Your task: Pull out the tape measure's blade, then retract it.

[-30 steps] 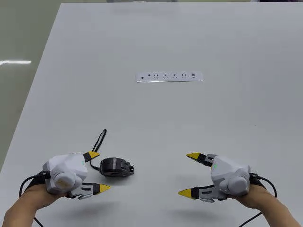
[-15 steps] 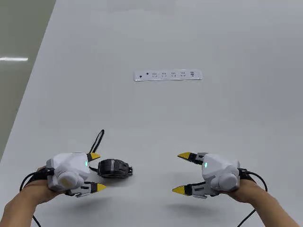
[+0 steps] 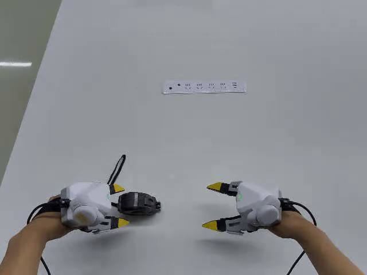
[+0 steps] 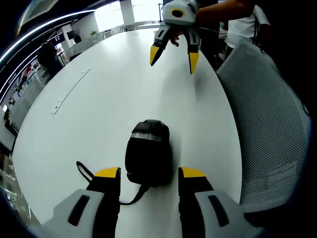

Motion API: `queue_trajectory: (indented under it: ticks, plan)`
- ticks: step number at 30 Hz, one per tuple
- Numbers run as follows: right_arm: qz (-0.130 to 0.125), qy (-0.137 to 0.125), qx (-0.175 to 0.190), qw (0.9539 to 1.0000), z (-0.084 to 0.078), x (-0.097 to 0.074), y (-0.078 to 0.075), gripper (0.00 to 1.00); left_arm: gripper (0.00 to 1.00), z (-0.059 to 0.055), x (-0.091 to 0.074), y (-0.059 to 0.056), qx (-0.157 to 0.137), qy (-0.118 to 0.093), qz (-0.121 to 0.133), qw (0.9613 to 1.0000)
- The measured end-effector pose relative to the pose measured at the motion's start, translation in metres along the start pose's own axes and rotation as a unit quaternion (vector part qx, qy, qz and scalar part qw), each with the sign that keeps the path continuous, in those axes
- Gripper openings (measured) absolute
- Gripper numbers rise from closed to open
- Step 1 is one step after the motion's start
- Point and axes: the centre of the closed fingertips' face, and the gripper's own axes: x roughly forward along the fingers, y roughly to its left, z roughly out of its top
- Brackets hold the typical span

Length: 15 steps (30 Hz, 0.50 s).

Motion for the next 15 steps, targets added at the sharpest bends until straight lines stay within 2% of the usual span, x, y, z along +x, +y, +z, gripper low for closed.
queue_trajectory:
  ticks: [15]
  plan:
    - [0.02,-0.006,-0.007,0.9997,0.007,0.023,-0.003,0.48,0.39,-0.002,0.015,0.0,0.013,0.009,-0.019,0.9997]
